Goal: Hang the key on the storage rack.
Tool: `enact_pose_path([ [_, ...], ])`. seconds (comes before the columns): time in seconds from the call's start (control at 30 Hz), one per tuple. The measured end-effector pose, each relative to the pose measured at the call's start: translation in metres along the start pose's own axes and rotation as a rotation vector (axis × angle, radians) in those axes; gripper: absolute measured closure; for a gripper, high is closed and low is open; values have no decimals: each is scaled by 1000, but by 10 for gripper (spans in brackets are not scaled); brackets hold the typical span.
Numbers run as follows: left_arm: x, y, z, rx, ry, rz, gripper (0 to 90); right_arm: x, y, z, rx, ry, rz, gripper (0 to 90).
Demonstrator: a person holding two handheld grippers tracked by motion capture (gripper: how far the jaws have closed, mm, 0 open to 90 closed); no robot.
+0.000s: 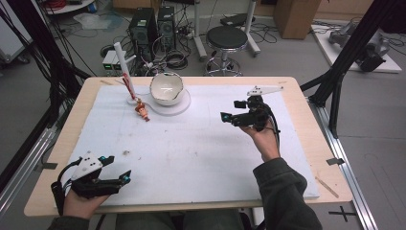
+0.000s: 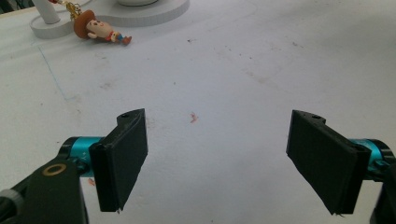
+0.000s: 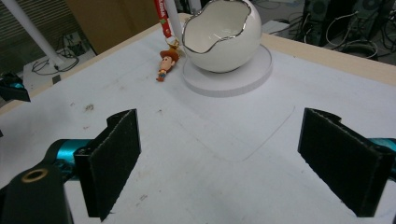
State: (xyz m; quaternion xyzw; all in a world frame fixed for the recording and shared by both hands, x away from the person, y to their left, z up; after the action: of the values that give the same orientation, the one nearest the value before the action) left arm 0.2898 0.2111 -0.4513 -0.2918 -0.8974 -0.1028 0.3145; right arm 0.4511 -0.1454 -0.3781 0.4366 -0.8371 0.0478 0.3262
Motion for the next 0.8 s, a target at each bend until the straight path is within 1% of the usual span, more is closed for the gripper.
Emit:
enact_pose_path([
  [0.3, 0, 0, 0, -2, 1, -2, 210, 9, -5, 16, -10, 3, 21, 120],
  [0.5, 0, -2, -1, 3, -5, 4, 209, 16, -7, 26, -20, -3, 31, 121],
  [0.63, 1, -2, -1, -1, -2, 4, 209, 21, -9, 32, -22, -7, 36, 119],
  [0.67, 1, -2, -1, -1, -5, 5, 209, 22, -9, 34, -27, 1, 35, 117],
  [0.8, 0, -2, -2, 2, -6, 4, 209, 28, -7, 41, -28, 2, 40, 117],
])
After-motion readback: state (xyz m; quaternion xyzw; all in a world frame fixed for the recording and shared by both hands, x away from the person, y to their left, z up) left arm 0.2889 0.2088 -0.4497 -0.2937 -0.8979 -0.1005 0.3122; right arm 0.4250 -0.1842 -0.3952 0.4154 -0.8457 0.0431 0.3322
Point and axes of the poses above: each handheld gripper's, and its own axes: x roughly backward along the jaws, z roughly out of its underside, y roughly to its left, the point moved 9 cm from there along -x, roughly forward along the jaws, and after that the axes turned 10 degrees about y, right-handed, at the moved point
